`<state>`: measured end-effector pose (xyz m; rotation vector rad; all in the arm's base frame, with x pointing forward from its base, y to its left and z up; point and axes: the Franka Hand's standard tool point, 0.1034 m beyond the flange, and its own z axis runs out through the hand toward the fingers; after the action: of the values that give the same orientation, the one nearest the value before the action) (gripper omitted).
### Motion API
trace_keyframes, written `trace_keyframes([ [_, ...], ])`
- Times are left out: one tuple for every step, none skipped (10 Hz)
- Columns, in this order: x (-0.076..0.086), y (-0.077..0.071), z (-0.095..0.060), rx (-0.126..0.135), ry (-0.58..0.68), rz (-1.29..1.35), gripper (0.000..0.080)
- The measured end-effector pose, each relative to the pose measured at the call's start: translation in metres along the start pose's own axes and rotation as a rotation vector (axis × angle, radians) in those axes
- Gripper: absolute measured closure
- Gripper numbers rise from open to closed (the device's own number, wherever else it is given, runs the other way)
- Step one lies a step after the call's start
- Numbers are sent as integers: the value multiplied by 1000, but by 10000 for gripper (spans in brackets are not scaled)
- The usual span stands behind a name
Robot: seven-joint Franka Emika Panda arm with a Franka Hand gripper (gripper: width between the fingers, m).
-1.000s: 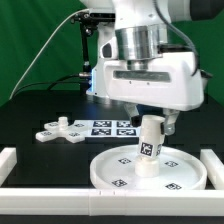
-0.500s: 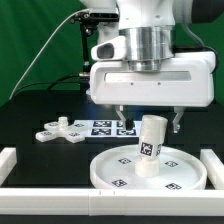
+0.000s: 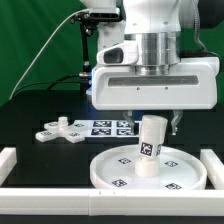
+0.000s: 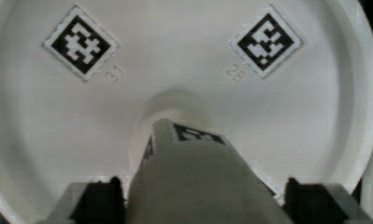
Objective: Assemble round table
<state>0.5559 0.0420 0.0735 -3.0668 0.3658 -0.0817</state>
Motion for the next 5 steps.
trace_keyframes([
  [0, 0, 0, 0, 0, 85, 395],
  [0, 0, 0, 0, -1, 170, 395],
  [1, -1, -1, 1, 2, 257, 395],
  [1, -2, 1, 2, 5, 342, 395],
  [3, -1, 1, 10, 17, 480, 395],
])
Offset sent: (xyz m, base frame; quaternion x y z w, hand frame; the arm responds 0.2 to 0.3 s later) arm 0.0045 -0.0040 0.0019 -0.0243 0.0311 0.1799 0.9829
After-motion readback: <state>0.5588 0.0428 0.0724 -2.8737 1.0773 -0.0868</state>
